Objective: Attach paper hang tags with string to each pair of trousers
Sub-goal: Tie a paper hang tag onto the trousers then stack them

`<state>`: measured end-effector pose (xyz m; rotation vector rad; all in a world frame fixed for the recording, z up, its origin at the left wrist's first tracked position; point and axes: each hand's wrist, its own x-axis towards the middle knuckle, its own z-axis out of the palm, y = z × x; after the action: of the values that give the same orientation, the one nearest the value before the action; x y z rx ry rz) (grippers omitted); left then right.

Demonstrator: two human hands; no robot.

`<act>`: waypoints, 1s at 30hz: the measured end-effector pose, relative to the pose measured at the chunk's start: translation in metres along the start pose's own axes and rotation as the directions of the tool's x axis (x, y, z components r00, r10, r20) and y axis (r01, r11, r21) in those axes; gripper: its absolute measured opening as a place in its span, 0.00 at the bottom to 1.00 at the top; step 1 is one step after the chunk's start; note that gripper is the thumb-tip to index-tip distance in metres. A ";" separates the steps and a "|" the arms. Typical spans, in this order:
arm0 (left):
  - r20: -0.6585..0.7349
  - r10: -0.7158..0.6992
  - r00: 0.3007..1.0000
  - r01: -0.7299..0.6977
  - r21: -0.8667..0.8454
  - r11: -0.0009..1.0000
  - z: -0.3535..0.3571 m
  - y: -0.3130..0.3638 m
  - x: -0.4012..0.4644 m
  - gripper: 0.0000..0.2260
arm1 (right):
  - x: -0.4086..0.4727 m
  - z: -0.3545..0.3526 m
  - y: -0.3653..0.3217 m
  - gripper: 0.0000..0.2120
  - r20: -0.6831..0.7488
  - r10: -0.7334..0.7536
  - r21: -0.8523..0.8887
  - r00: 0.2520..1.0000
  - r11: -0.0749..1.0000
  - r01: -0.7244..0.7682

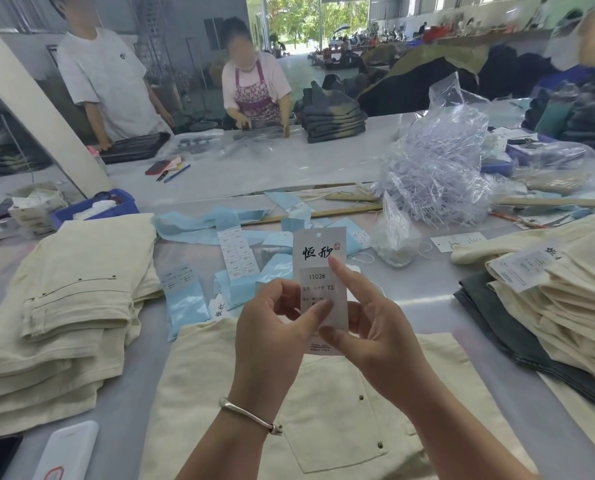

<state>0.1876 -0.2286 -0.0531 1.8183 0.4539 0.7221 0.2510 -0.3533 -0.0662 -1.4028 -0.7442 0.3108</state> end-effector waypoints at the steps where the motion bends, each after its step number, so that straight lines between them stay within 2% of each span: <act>1: -0.013 0.027 1.000 -0.027 0.034 0.999 0.001 0.000 -0.001 0.09 | -0.001 0.001 0.000 0.39 -0.013 -0.019 -0.012 1.000 1.000 0.018; 4: -0.052 0.115 0.992 -0.107 0.138 0.985 0.003 -0.002 -0.002 0.10 | -0.001 0.002 -0.001 0.38 -0.042 -0.042 0.004 0.998 0.999 0.043; 10: -0.066 0.138 0.988 -0.132 0.081 0.988 0.011 -0.002 -0.011 0.16 | -0.001 0.003 -0.003 0.40 -0.051 -0.053 0.054 0.997 0.997 0.056; 11: -0.051 0.132 0.990 -0.127 0.078 0.989 0.011 -0.002 -0.011 0.20 | -0.001 0.003 -0.003 0.40 -0.050 -0.051 0.061 0.997 0.997 0.054; 14: 0.016 0.040 0.999 -0.041 0.062 0.997 0.003 -0.002 -0.006 0.39 | -0.003 0.002 -0.001 0.39 -0.062 -0.060 0.051 0.996 0.997 0.063; 16: 0.092 -0.062 0.994 0.069 -0.082 0.994 -0.001 -0.002 -0.002 0.44 | -0.005 0.001 -0.001 0.39 -0.064 -0.056 0.068 0.996 0.996 0.060; 18: 0.204 -0.135 0.970 0.197 -0.324 0.926 -0.002 -0.001 -0.002 0.38 | -0.007 0.000 0.001 0.38 -0.082 -0.051 0.064 0.995 0.996 0.056; 20: 0.261 -0.142 0.955 0.255 -0.474 0.843 -0.001 -0.002 -0.003 0.28 | -0.006 -0.001 0.001 0.37 -0.120 -0.010 0.059 0.993 0.998 0.017; 22: 0.280 -0.113 0.953 0.246 -0.505 0.827 0.000 -0.003 -0.004 0.20 | -0.003 -0.003 0.001 0.38 -0.143 0.086 0.243 0.986 0.969 -0.050; 24: 0.297 -0.065 0.953 0.213 -0.498 0.841 0.001 -0.004 -0.005 0.16 | 0.001 -0.005 -0.001 0.35 -0.136 0.175 0.456 0.975 0.885 -0.095; 26: 0.321 -0.027 0.947 0.185 -0.472 0.862 0.002 -0.005 -0.007 0.13 | 0.005 -0.008 -0.003 0.33 -0.143 0.242 0.521 0.960 0.843 -0.135; 30: 0.391 -0.010 0.920 0.201 -0.452 0.869 0.003 -0.012 -0.010 0.10 | 0.009 -0.011 -0.002 0.35 -0.163 0.282 0.527 0.946 0.835 -0.159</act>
<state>0.1830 -0.2324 -0.0677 1.3916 0.0971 0.3464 0.2639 -0.3568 -0.0614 -0.9924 -0.2661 0.4765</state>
